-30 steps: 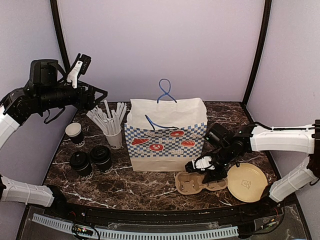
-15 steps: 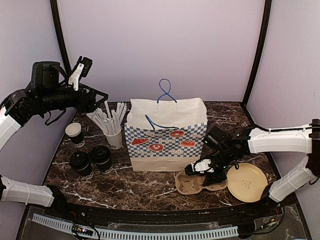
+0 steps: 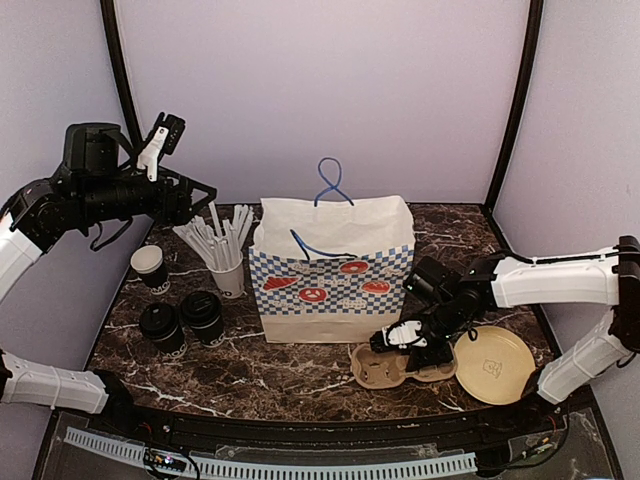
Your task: Pack the takeout coffee
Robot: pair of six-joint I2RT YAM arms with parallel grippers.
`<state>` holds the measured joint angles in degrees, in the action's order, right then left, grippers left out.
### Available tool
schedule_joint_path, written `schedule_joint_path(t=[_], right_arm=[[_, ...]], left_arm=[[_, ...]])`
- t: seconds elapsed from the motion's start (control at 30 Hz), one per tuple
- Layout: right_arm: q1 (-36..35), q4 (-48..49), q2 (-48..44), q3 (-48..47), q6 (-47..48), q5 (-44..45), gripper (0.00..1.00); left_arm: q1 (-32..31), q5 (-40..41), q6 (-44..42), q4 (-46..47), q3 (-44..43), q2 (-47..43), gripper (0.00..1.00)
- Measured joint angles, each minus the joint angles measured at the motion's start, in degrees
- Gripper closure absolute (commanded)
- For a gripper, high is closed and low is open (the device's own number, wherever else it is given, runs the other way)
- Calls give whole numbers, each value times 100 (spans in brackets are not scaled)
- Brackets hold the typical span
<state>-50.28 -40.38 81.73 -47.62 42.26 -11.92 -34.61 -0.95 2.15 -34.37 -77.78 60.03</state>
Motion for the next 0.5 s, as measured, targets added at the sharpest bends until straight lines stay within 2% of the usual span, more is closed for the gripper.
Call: schedule_joint_path(t=[0.2, 0.5], right_arm=[[2, -363, -101, -184, -13, 31, 71], [101, -1224, -599, -918, 170, 79, 71]], left_arm=[[0, -146, -179, -39, -284, 293, 20], [0, -1191, -1386, -240, -2173, 1801, 17]])
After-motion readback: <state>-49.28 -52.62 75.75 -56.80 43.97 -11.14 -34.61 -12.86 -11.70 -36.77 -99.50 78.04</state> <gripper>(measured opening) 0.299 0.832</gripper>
